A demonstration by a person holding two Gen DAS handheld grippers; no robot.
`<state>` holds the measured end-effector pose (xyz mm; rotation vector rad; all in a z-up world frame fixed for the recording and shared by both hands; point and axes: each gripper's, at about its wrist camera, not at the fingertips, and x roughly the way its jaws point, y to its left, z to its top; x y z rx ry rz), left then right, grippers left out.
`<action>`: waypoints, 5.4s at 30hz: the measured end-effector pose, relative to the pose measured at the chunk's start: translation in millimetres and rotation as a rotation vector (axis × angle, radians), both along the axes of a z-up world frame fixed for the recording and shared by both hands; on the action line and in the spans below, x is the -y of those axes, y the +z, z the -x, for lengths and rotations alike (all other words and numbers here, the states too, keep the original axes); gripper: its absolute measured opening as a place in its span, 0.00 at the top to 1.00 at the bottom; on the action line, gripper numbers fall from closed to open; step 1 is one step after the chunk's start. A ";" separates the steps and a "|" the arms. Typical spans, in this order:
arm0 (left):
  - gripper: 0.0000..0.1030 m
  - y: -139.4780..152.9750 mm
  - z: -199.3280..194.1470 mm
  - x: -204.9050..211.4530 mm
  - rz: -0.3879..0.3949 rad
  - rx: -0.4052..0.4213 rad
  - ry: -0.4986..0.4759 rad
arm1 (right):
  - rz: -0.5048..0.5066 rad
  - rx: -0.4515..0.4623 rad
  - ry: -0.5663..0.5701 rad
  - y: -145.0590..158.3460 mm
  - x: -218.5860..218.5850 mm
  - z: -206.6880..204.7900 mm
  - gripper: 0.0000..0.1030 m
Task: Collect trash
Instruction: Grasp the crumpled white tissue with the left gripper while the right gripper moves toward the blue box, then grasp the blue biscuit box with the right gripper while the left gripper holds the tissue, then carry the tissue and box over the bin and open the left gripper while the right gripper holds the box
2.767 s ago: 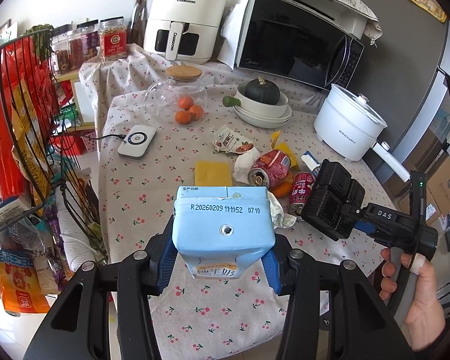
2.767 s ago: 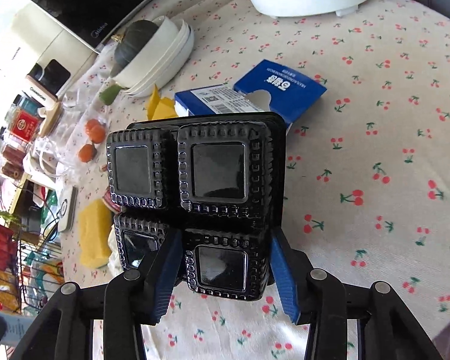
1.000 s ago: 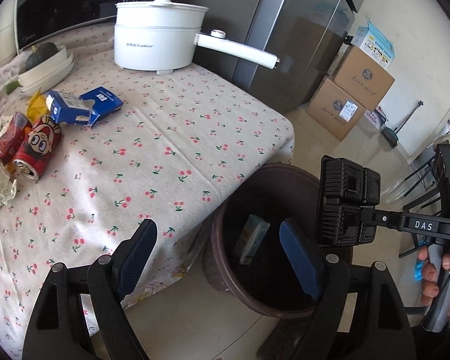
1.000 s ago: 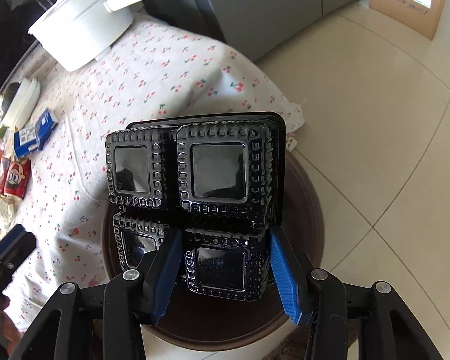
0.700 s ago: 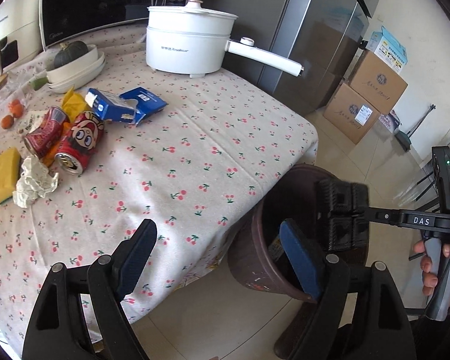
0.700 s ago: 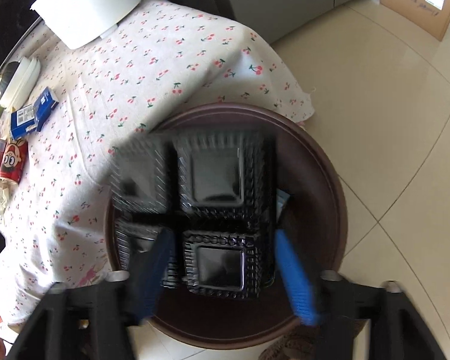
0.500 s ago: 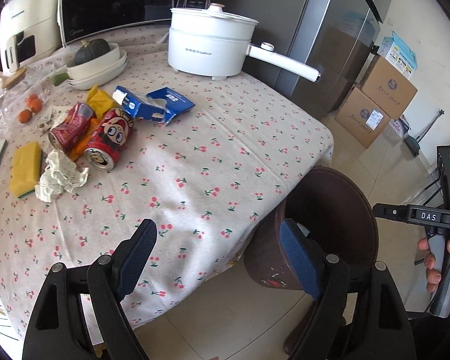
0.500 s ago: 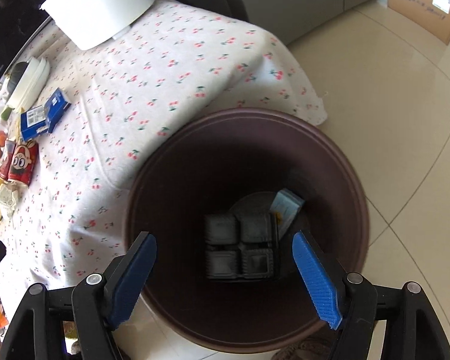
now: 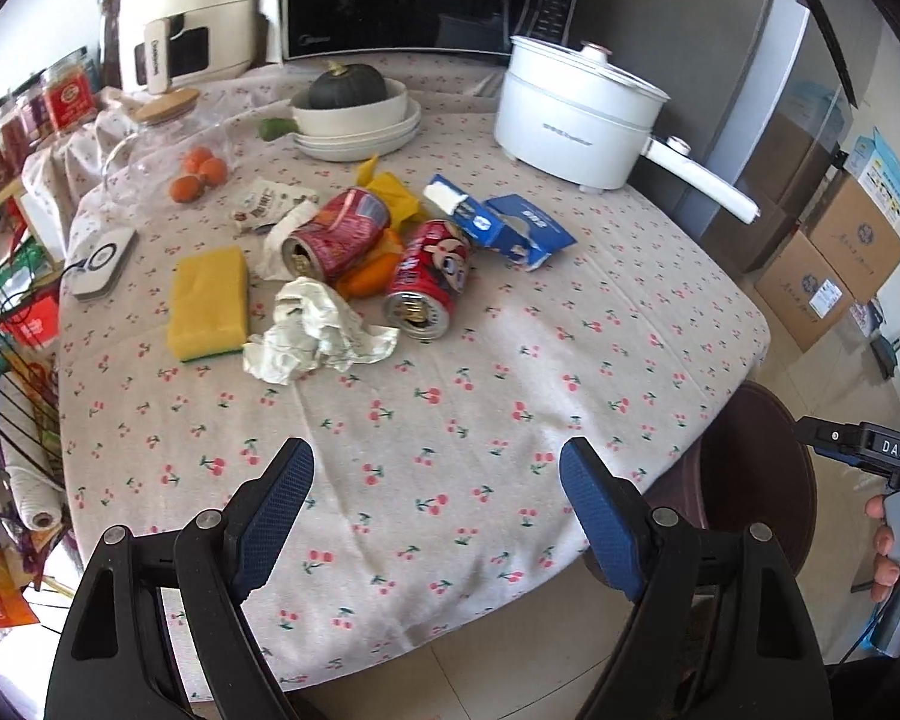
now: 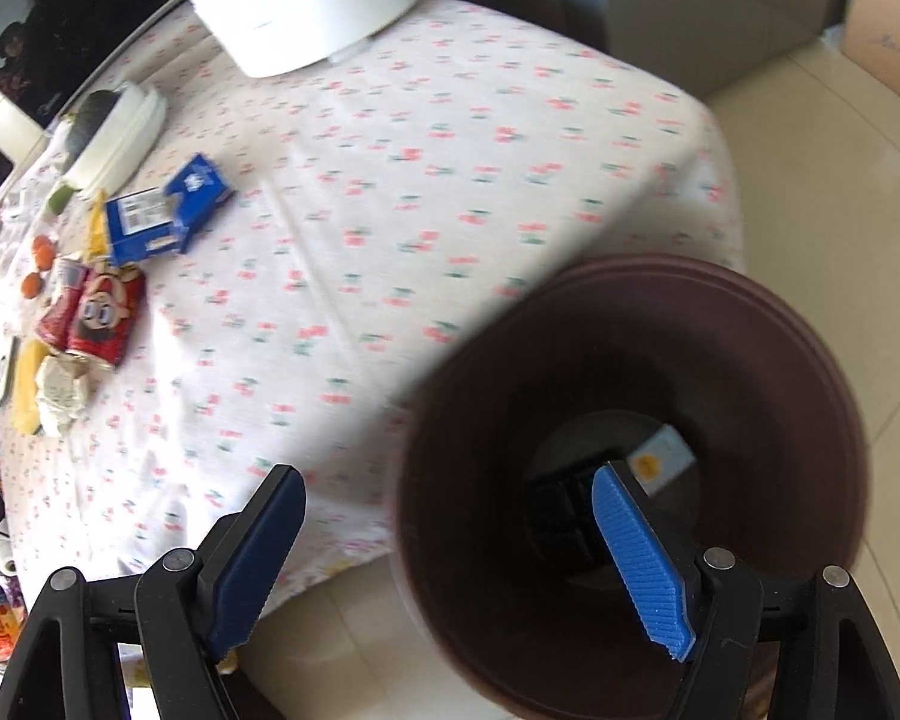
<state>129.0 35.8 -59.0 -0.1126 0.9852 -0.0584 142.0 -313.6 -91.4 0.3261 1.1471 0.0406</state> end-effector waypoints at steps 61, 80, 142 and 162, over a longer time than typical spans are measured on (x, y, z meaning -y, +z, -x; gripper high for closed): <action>0.68 9.7 -29.8 -137.5 0.068 0.009 0.204 | 0.030 0.029 0.142 -7.5 -175.0 -164.3 0.18; 0.68 -8.4 -47.5 -119.7 -0.004 -0.030 0.153 | 0.205 0.057 0.193 -61.9 -182.8 -240.3 0.46; 0.67 -13.9 -9.9 129.8 -0.050 -0.023 -0.292 | 0.308 0.065 0.139 18.5 2.8 14.6 0.47; 0.38 -60.5 6.9 267.9 -0.001 -0.029 -0.576 | 0.286 -0.023 -0.045 -5.3 125.9 66.5 0.47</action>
